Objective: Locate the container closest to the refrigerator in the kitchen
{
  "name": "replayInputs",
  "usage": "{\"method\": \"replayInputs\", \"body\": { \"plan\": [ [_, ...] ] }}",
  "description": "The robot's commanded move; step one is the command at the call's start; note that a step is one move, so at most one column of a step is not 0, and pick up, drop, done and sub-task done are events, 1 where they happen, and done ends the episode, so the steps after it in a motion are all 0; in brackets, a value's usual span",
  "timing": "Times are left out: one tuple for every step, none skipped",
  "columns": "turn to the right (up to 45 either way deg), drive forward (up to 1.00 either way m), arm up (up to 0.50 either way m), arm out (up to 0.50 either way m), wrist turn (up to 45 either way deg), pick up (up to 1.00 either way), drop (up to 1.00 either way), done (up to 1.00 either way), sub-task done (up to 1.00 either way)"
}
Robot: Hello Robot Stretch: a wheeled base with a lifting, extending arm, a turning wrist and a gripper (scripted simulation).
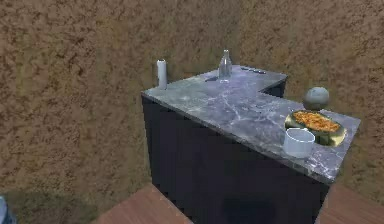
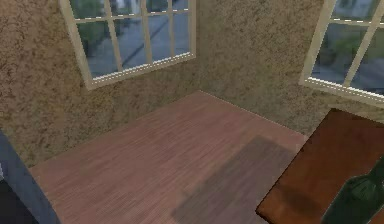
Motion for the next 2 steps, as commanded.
{"method": "replayInputs", "body": {
  "plan": [
    [0.0,0.6,0.0,0.0,0.0,0.0,0.0,0.0,0.0],
    [-45.0,0.0,0.0,0.0,0.0,0.0,0.0,0.0,0.0]
  ]
}}
